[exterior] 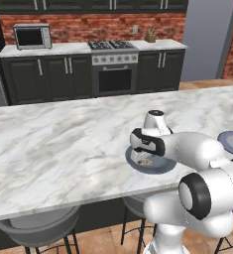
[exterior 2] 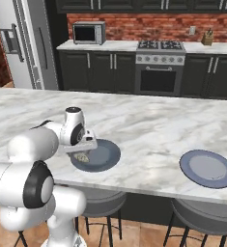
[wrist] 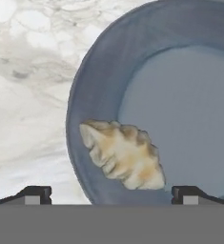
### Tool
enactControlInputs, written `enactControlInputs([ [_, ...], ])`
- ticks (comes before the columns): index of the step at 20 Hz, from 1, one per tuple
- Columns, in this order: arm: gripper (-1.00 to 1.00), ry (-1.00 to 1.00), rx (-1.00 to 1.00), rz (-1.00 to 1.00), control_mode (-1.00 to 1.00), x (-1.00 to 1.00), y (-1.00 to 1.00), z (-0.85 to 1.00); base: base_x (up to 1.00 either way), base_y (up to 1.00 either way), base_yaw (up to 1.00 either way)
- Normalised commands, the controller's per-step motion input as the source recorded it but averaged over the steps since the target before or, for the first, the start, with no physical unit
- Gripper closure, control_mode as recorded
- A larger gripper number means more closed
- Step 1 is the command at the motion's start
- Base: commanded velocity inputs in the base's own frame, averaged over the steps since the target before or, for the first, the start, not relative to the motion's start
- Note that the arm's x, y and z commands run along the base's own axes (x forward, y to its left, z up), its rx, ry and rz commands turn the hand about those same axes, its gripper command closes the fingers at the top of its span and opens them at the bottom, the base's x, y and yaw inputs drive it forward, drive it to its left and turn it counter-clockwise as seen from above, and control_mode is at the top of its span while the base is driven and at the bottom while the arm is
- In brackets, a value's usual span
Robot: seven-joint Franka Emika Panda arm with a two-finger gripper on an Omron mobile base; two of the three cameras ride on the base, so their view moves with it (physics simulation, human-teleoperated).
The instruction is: Place two dumplings into each of the tupperware containers and then place the containers in the fridge.
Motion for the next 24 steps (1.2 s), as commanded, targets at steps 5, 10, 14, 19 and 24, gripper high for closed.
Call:
enactControlInputs([
  [5,-1.00,0.00,0.00,0.06,-1.00,0.14,0.01,-0.38,0.00,0.00,0.00],
  [10,-1.00,-0.01,0.00,0.03,-1.00,0.10,0.00,0.00,0.00,0.00,0.00],
  [14,-1.00,0.00,0.00,0.03,-1.00,0.05,0.00,-0.02,0.00,0.00,0.00],
  [19,-1.00,0.00,0.00,0.09,-1.00,0.06,0.00,0.00,0.00,0.00,0.00],
  [24,-1.00,0.00,0.00,0.10,-1.00,0.00,0.00,0.00,0.00,0.00,0.00],
])
